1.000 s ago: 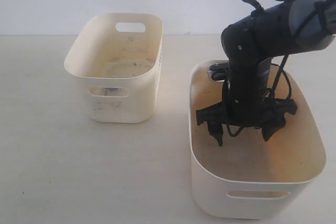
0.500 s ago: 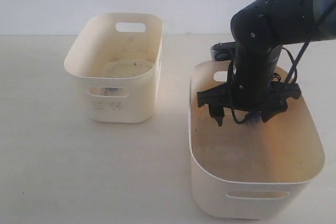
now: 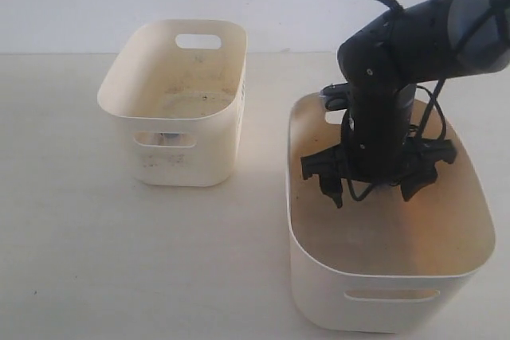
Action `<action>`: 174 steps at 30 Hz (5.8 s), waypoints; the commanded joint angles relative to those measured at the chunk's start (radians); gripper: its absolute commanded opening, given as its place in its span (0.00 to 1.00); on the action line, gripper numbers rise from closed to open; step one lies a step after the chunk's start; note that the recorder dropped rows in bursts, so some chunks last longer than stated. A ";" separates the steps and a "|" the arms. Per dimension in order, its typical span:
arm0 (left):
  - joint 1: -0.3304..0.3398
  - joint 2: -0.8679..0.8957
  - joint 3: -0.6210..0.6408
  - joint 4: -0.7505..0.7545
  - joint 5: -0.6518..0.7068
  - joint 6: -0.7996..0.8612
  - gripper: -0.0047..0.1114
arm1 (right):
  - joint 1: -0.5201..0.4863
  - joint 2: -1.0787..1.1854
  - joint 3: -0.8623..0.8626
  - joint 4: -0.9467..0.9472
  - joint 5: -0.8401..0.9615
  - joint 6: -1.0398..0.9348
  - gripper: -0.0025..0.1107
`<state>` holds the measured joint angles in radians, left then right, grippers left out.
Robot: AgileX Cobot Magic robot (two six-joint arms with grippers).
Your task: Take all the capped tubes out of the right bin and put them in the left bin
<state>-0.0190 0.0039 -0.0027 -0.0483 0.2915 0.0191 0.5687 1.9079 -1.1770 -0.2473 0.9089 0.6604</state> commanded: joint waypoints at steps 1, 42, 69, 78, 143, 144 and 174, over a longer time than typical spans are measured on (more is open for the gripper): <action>-0.002 -0.004 0.003 -0.009 0.004 -0.002 0.08 | -0.010 0.019 0.001 -0.033 0.054 0.014 0.71; -0.002 -0.004 0.003 -0.009 0.004 -0.002 0.08 | -0.010 0.057 0.001 0.182 -0.063 -0.182 0.71; -0.002 -0.004 0.003 -0.009 0.004 -0.002 0.08 | -0.010 0.057 0.001 0.109 -0.019 -0.172 0.52; -0.002 -0.004 0.003 -0.009 0.004 -0.002 0.08 | -0.010 0.057 0.001 0.109 -0.013 -0.173 0.38; -0.002 -0.004 0.003 -0.009 0.004 -0.002 0.08 | 0.126 0.078 -0.512 0.662 -0.468 -0.469 0.02; -0.002 -0.004 0.003 -0.009 0.004 -0.002 0.08 | 0.128 0.091 -0.529 0.662 -0.461 -0.476 0.02; -0.002 -0.004 0.003 -0.009 0.004 -0.002 0.08 | 0.138 -0.094 -0.461 0.509 0.030 -0.538 0.02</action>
<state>-0.0190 0.0039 -0.0027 -0.0483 0.2915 0.0191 0.6985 1.8738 -1.7122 0.2717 0.9367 0.1144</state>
